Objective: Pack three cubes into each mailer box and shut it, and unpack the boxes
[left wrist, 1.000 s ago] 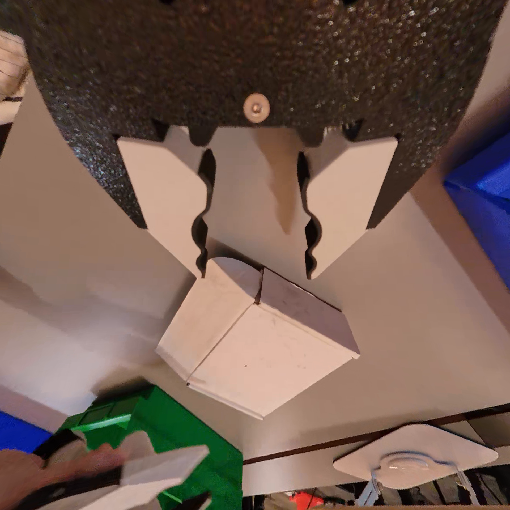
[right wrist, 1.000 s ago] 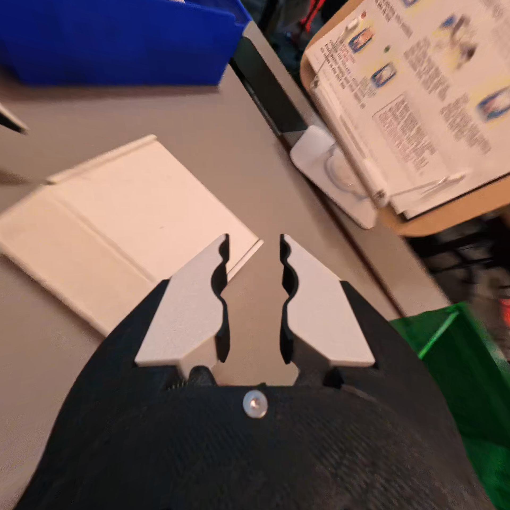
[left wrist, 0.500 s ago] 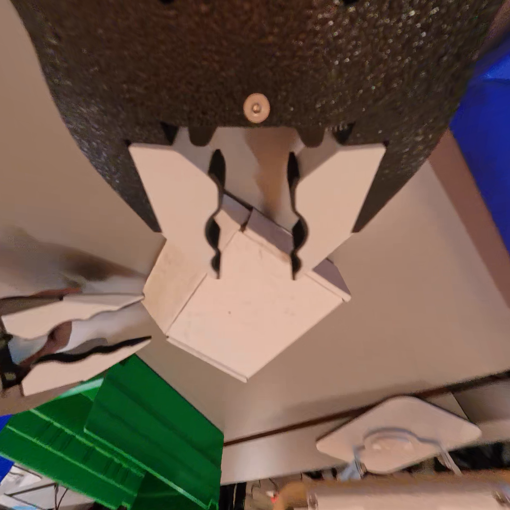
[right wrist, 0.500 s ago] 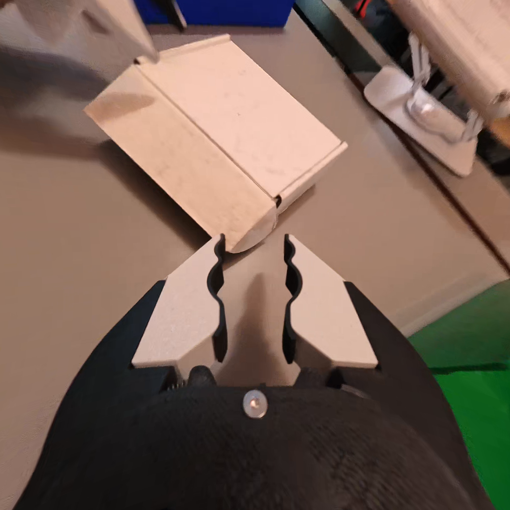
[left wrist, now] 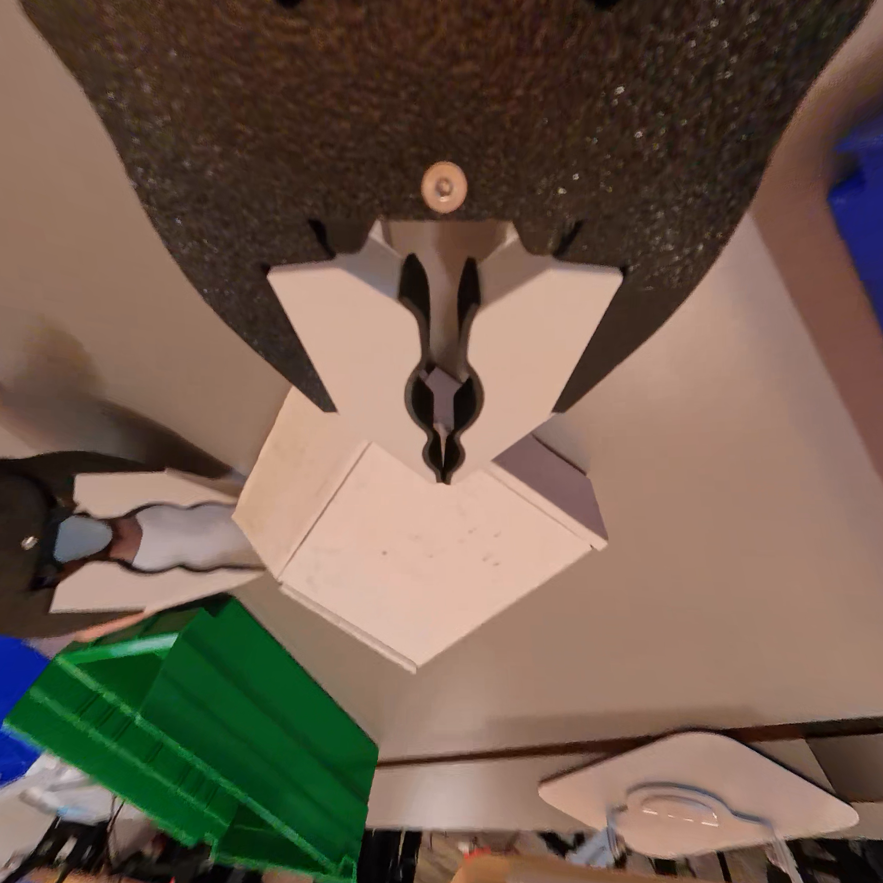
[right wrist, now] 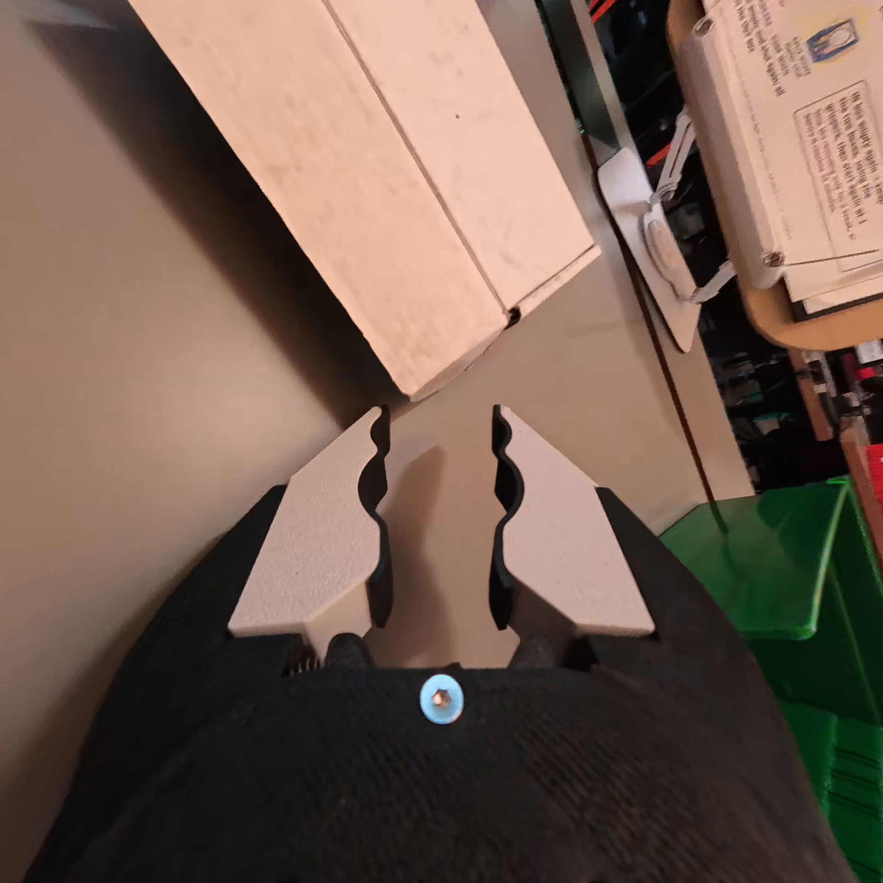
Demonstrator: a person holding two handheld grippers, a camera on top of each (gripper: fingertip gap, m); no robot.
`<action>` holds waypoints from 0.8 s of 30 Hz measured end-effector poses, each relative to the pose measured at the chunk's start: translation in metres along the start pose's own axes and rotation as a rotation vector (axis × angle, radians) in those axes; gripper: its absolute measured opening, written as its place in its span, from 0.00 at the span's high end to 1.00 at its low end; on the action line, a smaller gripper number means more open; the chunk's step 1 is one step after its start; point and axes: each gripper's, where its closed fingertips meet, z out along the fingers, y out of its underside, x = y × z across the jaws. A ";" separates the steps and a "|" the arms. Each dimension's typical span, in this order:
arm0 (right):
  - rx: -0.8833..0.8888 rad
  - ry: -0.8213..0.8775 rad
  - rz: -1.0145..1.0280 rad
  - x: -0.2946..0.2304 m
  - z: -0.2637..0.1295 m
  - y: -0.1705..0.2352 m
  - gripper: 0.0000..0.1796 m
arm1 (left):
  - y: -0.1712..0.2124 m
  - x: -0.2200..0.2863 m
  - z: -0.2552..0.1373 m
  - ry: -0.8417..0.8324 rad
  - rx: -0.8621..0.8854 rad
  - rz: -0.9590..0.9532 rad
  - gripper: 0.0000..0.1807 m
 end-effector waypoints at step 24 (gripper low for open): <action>0.058 -0.107 0.026 -0.013 0.011 -0.008 0.95 | 0.005 -0.002 0.002 -0.012 0.002 0.065 1.00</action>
